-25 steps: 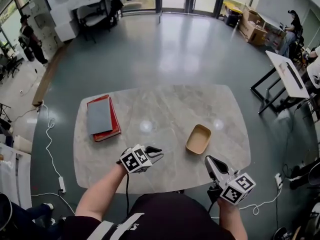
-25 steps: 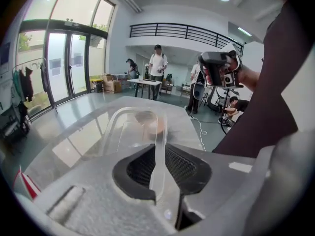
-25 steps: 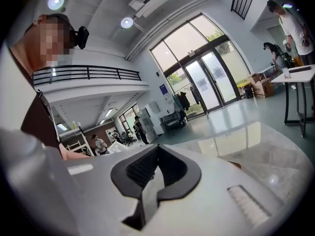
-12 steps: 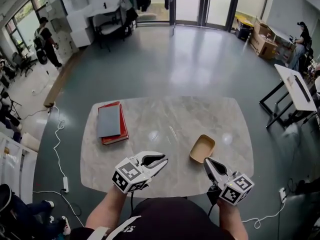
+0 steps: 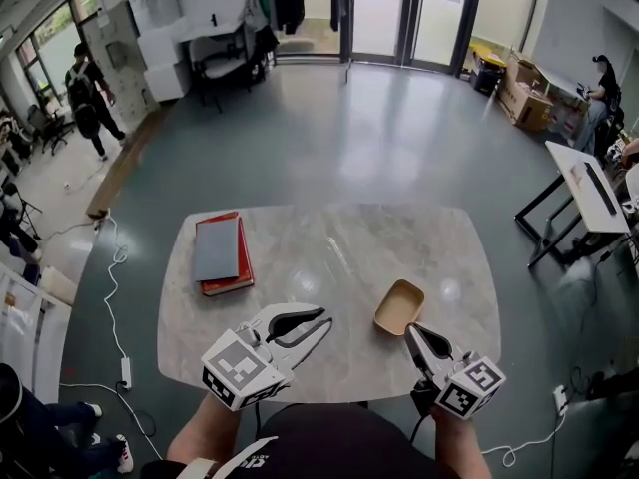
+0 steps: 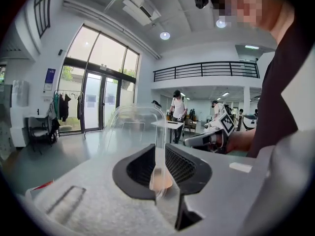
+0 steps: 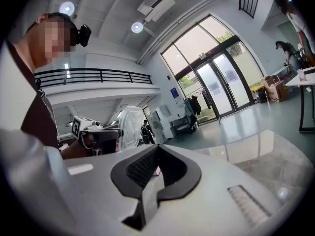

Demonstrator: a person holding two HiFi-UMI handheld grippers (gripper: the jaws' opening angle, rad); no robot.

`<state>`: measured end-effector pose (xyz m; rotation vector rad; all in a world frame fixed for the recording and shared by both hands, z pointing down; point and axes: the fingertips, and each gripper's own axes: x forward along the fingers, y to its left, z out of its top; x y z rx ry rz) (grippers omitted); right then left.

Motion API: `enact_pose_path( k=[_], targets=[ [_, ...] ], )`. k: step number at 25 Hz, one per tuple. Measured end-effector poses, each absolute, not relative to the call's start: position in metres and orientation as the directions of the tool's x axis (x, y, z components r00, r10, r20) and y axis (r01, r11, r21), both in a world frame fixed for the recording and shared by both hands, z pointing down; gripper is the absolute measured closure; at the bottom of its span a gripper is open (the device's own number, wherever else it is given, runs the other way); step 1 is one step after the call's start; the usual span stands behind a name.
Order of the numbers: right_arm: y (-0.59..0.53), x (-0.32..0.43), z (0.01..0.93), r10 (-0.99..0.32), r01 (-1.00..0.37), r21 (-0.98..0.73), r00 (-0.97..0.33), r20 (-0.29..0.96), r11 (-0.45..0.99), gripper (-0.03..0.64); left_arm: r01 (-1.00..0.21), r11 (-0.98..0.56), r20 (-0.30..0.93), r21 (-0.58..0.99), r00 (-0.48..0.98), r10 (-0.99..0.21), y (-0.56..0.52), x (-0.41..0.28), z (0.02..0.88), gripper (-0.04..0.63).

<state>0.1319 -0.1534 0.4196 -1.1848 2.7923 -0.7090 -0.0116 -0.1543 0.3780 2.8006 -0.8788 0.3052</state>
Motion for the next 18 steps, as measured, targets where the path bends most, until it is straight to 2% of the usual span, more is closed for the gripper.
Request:
enact_pose_path(
  k=[6, 12, 18],
  targets=[
    [-0.147, 0.13, 0.386, -0.678, -0.649, -0.368, -0.732, 0.067, 0.665, 0.615, -0.603, -0.793, 0.143, 0.088, 0.795, -0.589, -0.154, -0.017, 0.344, 0.526],
    [-0.144, 0.135, 0.348, -0.705, -0.688, -0.224, -0.709, 0.005, 0.69, 0.617, -0.651, -0.748, 0.044, 0.127, 0.757, -0.652, -0.166, -0.029, 0.33, 0.526],
    [-0.146, 0.142, 0.342, -0.73, -0.712, -0.209, -0.684, -0.011, 0.67, 0.617, -0.684, -0.715, 0.053, 0.143, 0.727, -0.685, -0.174, -0.034, 0.34, 0.526]
  ],
)
